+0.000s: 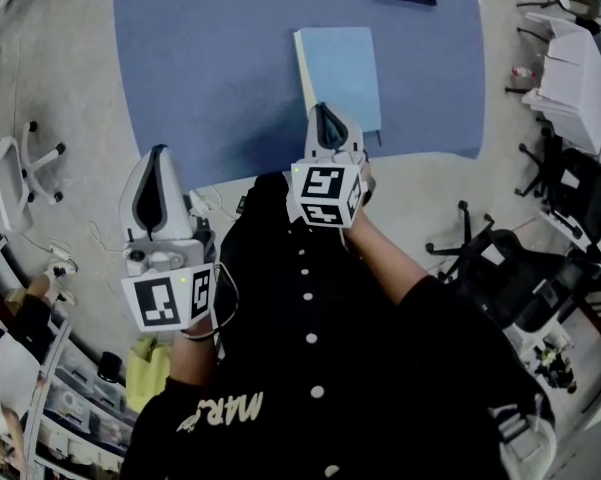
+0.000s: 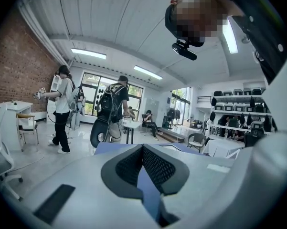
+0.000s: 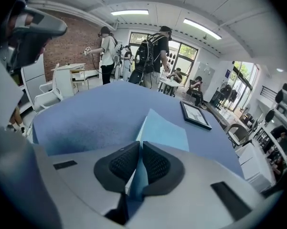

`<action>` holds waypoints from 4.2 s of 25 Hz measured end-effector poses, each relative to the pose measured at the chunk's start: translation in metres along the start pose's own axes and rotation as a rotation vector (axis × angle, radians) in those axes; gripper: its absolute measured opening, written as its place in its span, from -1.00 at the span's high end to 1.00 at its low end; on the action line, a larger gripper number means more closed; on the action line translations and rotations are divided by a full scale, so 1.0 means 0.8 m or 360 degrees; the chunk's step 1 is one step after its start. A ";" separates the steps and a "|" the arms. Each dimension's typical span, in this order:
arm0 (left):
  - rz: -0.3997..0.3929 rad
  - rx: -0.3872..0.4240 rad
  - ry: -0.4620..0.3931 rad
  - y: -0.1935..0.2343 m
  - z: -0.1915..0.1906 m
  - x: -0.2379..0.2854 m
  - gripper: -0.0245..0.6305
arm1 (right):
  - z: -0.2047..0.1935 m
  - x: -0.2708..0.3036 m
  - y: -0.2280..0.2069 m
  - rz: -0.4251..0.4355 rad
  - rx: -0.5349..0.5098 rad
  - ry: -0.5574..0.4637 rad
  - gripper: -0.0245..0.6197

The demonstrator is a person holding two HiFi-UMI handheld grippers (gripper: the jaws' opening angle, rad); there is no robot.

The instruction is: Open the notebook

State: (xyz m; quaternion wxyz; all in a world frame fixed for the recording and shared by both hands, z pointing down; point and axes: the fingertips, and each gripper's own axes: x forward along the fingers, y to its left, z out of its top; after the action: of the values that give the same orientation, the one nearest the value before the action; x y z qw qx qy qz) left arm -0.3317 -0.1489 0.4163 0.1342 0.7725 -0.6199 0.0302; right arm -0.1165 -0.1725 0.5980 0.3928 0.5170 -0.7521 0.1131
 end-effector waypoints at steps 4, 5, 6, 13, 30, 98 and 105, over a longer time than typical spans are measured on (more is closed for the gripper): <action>-0.0007 0.0022 -0.0027 -0.016 0.014 -0.002 0.92 | 0.013 -0.021 -0.019 0.0059 0.0080 -0.0047 0.86; -0.0011 0.0026 -0.0034 -0.021 0.018 -0.001 0.92 | 0.016 -0.026 -0.026 0.0078 0.0107 -0.0056 0.86; -0.0016 0.0031 -0.0041 -0.027 0.022 0.000 0.92 | 0.019 -0.032 -0.033 0.0096 0.0133 -0.0064 0.86; -0.0064 0.0073 -0.0087 -0.074 0.047 0.010 0.92 | 0.034 -0.074 -0.098 0.0156 0.0242 -0.0163 0.87; -0.0138 0.0129 -0.0092 -0.211 0.066 0.059 0.92 | -0.035 -0.102 -0.303 0.0229 0.0543 -0.0312 0.84; -0.0081 0.0316 -0.0502 -0.226 0.246 0.003 0.92 | 0.190 -0.382 -0.434 -0.0119 0.0469 -0.1340 0.91; -0.0043 0.0326 -0.0569 -0.211 0.273 -0.017 0.92 | 0.198 -0.419 -0.445 -0.0158 0.0497 -0.1435 0.91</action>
State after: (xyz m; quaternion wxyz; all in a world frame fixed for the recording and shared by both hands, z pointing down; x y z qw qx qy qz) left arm -0.1978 -0.1562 0.1748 -0.0567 0.7835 -0.6171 -0.0463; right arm 0.1696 -0.1896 0.1711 -0.0500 0.6025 -0.7960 -0.0297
